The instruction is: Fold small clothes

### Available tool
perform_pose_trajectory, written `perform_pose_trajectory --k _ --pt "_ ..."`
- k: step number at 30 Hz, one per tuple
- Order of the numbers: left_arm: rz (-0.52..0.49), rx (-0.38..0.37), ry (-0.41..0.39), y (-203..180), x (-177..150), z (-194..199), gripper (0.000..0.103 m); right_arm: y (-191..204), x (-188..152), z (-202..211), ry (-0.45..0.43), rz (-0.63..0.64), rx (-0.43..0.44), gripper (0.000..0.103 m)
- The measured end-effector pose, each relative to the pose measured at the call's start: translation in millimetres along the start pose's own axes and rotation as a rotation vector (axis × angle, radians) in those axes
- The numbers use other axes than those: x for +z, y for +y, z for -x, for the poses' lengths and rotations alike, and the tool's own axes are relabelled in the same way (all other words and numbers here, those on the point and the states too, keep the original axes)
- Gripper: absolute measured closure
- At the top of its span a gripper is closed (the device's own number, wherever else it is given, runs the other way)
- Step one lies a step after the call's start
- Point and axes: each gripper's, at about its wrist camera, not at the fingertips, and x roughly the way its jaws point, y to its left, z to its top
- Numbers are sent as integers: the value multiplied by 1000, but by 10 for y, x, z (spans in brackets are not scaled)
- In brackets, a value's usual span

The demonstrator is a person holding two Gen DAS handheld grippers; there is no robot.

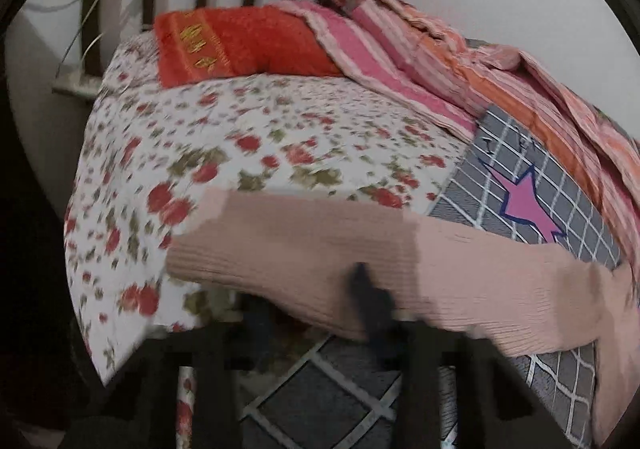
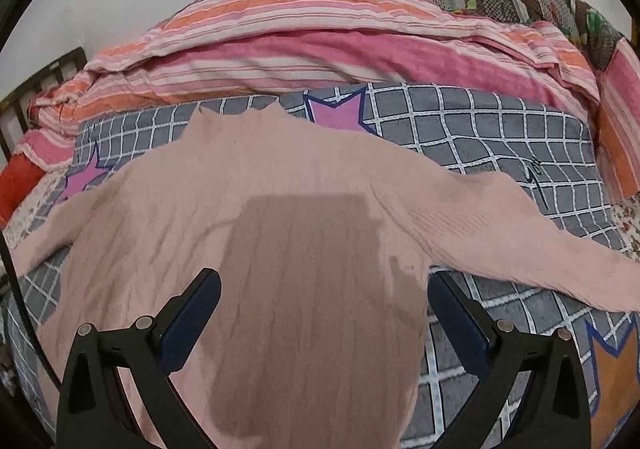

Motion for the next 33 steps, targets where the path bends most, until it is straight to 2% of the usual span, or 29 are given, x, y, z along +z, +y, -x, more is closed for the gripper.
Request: perform_pose_trajectory --k 2,7,14,17,20,24,28,33 --pt "-29 -2 9 -72 45 9 95 -26 31 8 -11 -9 20 2" --pt "-126 16 -41 -395 187 225 96 -108 45 87 -55 -23 51 2" --pt "-271 -49 -156 -1176 312 769 96 -289 41 202 -88 -36 70 1" --pt "-333 -116 -192 -1636 287 1001 96 -428 23 275 -98 -57 92 2" --pt "-388 -188 -212 -2136 205 1203 96 -564 14 365 -129 -48 76 2" --pt "-458 -299 -209 -2842 17 1416 97 -829 -6 465 -164 -81 64 2" --pt "-523 -416 -187 -3574 -286 1587 97 -1114 -16 501 -174 -152 85 2" --pt "-606 -554 -131 -4351 -809 1732 97 -1330 -33 480 -174 -175 30 2"
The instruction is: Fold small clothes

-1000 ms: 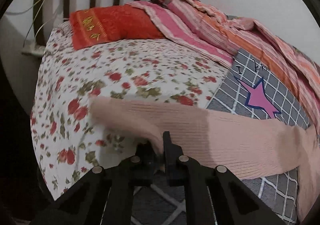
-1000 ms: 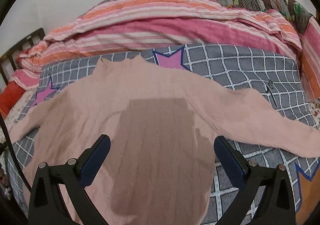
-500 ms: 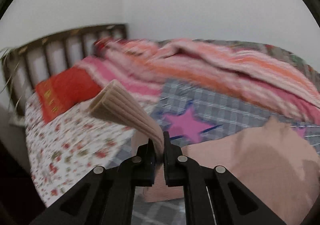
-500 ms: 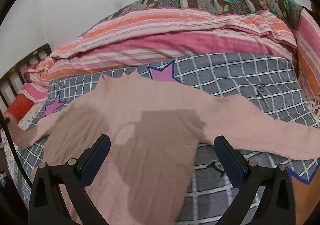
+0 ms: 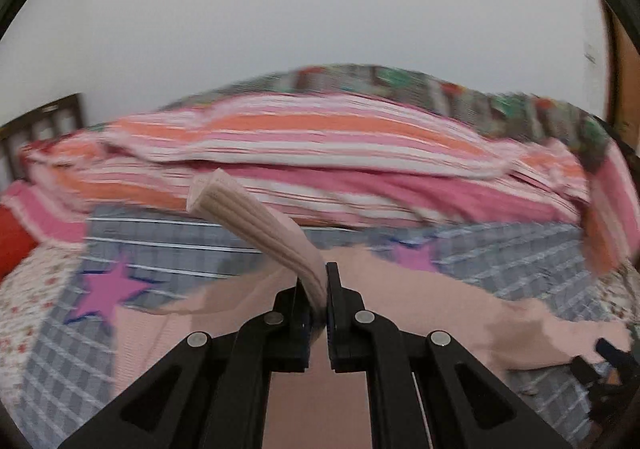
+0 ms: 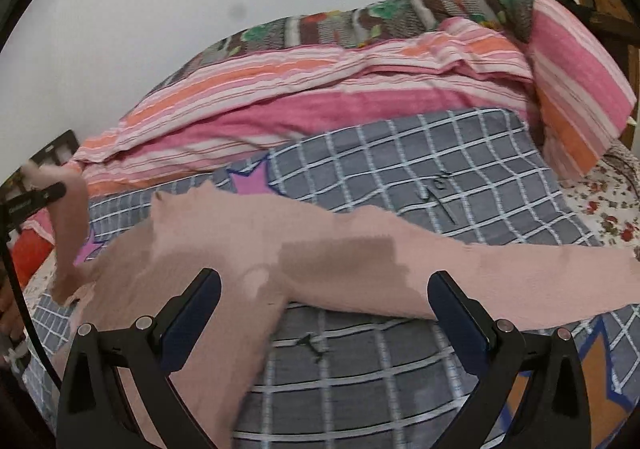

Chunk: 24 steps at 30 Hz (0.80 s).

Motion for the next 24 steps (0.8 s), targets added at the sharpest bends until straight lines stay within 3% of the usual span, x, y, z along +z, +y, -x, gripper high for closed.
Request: perform_pose_trajectory --k 4,8,10,11,12,14,16,20,22,24 --pt "-41 -132 65 -635 -201 -249 97 -141 23 23 -11 -17 8 2" --pt "-6 -255 168 -882 -399 -455 94 -275 38 -1 -4 -64 13 2" --pt "19 -283 174 -826 -419 -460 86 -308 40 -3 -4 -78 26 3" --pt "25 -279 167 -794 -437 -416 71 -314 38 -8 -3 -81 32 3" --pt "27 -262 153 -713 -447 -367 52 -309 36 -19 2 -82 40 4" --pt "26 -202 111 -496 -482 -256 32 -260 26 -58 16 -78 67 9" --pt "28 -158 69 -255 -541 -168 32 -177 14 -105 33 -65 93 14" --pt "40 -18 100 263 -707 -142 32 142 -20 -268 88 -2 162 42" --pt "51 67 128 523 -819 -147 32 294 -36 -378 126 22 192 46" --pt "58 112 144 743 -903 -144 32 415 -76 -486 167 50 169 46"
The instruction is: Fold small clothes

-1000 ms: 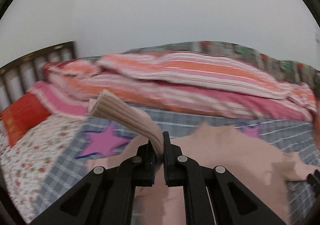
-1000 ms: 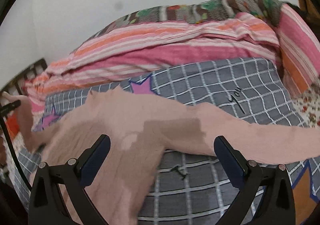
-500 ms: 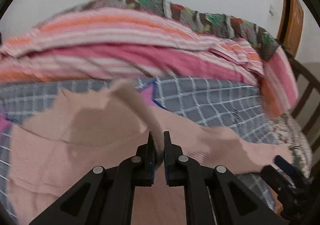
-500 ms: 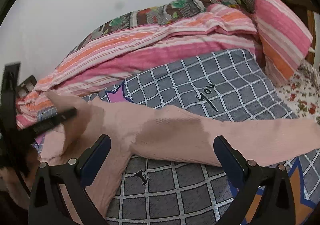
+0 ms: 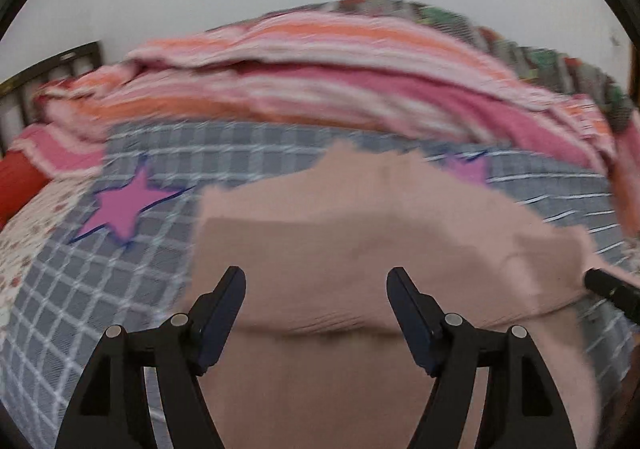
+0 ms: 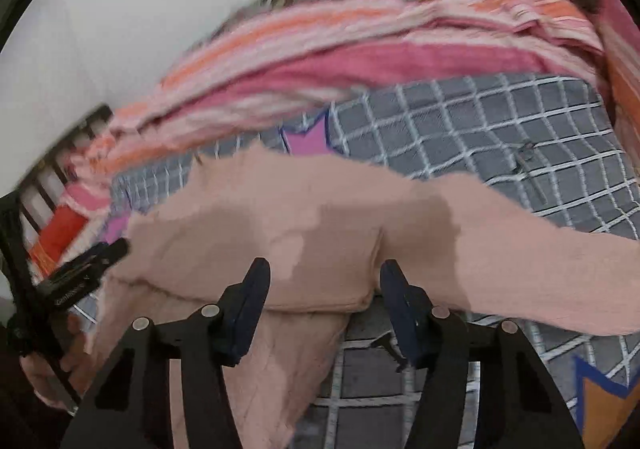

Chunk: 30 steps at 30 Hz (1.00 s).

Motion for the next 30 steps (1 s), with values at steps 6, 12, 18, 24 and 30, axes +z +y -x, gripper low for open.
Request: perform_pose_trajectory --k 6,12,18,24,30 --pt "61 -20 72 529 -65 -177 32 56 -42 -404 103 17 -132 77" --pt "163 -97 148 765 58 -530 47 146 -17 -358 21 80 -104 92" --pt "205 -92 141 863 38 -697 88 79 -26 -460 50 44 -125 92" --pt "281 -90 97 1011 33 -633 89 93 -32 -406 33 53 -120 69" --pt "232 -66 105 951 32 -519 82 141 -34 -559 70 90 -183 87"
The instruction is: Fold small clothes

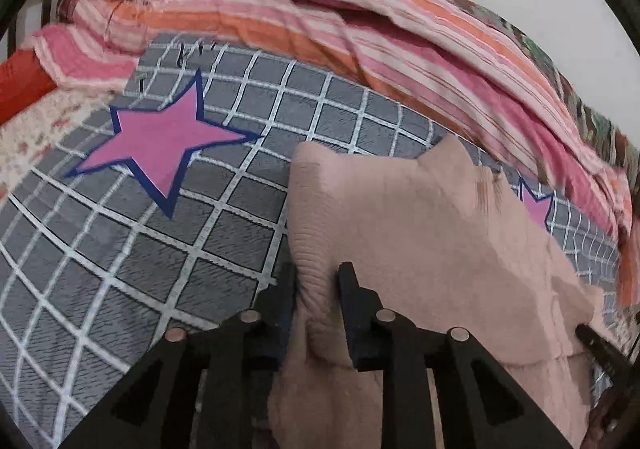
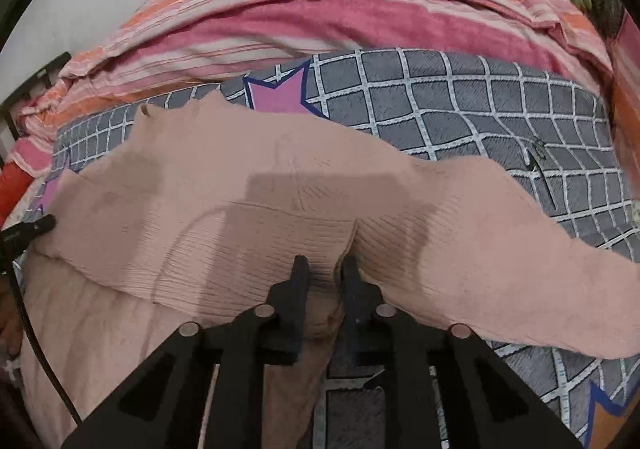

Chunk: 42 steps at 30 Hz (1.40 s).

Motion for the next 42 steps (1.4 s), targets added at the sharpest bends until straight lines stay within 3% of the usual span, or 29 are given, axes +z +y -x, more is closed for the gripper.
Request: perform_pose_trajectory --k 6,9,13,14,16,17,18,24,28,37,40,41,42 --pt "-155 4 -55 -228 -159 233 78 -206 -10 191 -11 -61 59 84" --pt "-168 -27 -31 -284 -218 265 78 -384 -97 402 -46 -70 16 69" --pt "-158 -31 -52 -340 -216 372 78 -729 -243 649 -73 -134 -58 65" --pt "-150 -39 -55 -352 -210 385 74 -816 -259 699 -76 -156 -59 64" --pt "-125 -53 -59 -377 -194 401 53 -992 -288 825 -74 -180 -77 56" --pt "-119 -64 -66 -395 -197 416 35 -1084 -319 888 -76 -186 -95 48" --pt "-116 -74 -83 -414 -203 437 34 -1166 -357 945 -82 -195 -114 45" --pt "-124 -70 -136 -581 -222 484 34 -1909 -803 1247 -55 -276 -198 45" --pt "-129 -53 -135 -632 -213 442 34 -2324 -940 1132 -38 -401 -105 45" --pt "-109 -5 -160 -557 -161 413 34 -2667 -814 980 -65 -556 -39 44" --pt "-93 -4 -151 -492 -148 394 34 -2691 -706 941 -56 -541 -91 49" --pt "-88 -5 -150 -473 -146 396 34 -2684 -672 921 -47 -529 -115 56" --pt "-84 -9 -151 -448 -144 406 34 -2688 -647 909 -41 -524 -142 70"
